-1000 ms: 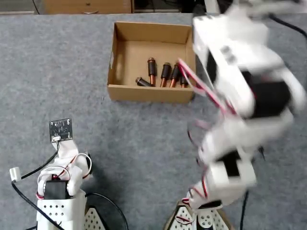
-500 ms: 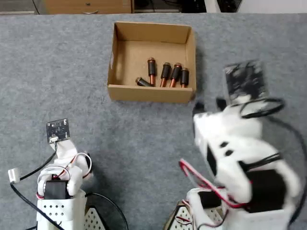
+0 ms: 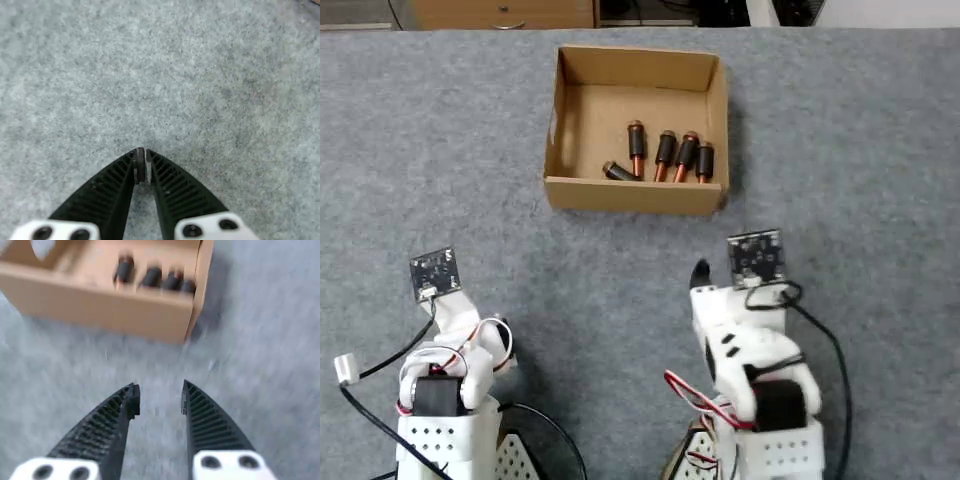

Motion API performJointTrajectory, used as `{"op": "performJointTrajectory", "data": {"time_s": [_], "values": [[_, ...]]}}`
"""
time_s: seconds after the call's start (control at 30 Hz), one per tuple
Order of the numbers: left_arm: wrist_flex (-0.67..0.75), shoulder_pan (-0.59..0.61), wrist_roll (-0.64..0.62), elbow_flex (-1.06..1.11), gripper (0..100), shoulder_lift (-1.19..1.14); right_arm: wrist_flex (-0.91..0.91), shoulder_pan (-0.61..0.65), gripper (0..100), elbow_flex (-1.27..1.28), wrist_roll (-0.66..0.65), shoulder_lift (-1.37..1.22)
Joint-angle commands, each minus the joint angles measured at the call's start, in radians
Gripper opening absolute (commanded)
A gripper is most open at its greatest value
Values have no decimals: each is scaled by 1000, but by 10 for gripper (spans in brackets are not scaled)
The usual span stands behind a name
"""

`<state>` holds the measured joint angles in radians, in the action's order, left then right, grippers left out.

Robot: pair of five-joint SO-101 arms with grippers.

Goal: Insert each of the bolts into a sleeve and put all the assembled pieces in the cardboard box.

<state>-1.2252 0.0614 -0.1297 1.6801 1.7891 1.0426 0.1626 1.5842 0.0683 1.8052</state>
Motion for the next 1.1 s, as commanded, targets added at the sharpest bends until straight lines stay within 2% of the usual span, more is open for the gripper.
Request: {"op": "performJointTrajectory", "data": {"time_s": [0.0, 0.07, 0.3, 0.53, 1.07], "values": [[-5, -60, -5, 11, 19, 33, -18, 42, 97, 108, -3, 119], [-3, -64, -5, 11, 19, 33, 5, 85, 2, 97, -8, 104], [-3, -64, -5, 11, 19, 31, 117, 206, 5, 105, -8, 101], [0, -66, -5, 11, 19, 31, 275, 206, 5, 105, -8, 101], [2, -68, -6, 11, 19, 31, 270, 206, 5, 105, -9, 99]]}}
